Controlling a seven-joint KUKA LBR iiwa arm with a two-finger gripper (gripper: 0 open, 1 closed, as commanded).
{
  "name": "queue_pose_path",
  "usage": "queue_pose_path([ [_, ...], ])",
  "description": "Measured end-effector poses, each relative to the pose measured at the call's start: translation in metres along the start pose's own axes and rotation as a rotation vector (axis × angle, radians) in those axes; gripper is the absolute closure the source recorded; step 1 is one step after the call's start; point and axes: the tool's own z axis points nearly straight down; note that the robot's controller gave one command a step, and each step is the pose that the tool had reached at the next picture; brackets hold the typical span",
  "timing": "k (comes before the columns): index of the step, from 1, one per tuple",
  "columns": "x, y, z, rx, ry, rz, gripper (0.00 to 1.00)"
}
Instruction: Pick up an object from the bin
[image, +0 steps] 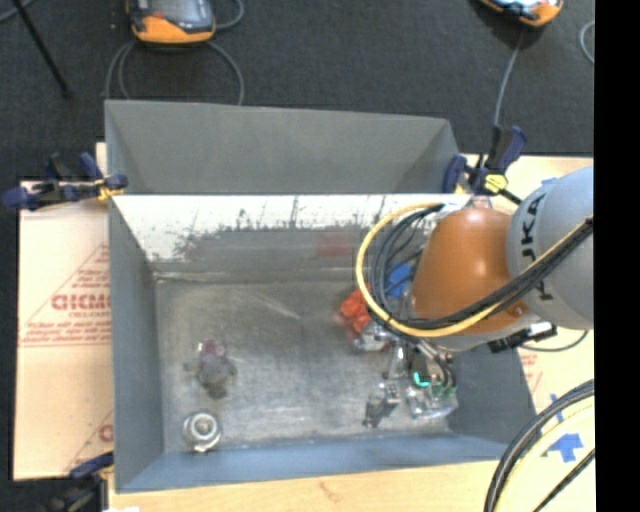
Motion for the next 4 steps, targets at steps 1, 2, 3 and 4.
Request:
queue_pose_path([
  [1, -0.072, 0.006, 0.013, -0.003, -0.013, 0.035, 0.0],
  [2, -0.118, -0.026, 0.034, 0.002, -0.013, 0.019, 0.0],
  [3, -0.152, -0.065, 0.061, -0.002, -0.012, -0.06, 0.0],
  [4, -0.152, -0.064, 0.061, -0.001, -0.014, -0.062, 1.0],
])
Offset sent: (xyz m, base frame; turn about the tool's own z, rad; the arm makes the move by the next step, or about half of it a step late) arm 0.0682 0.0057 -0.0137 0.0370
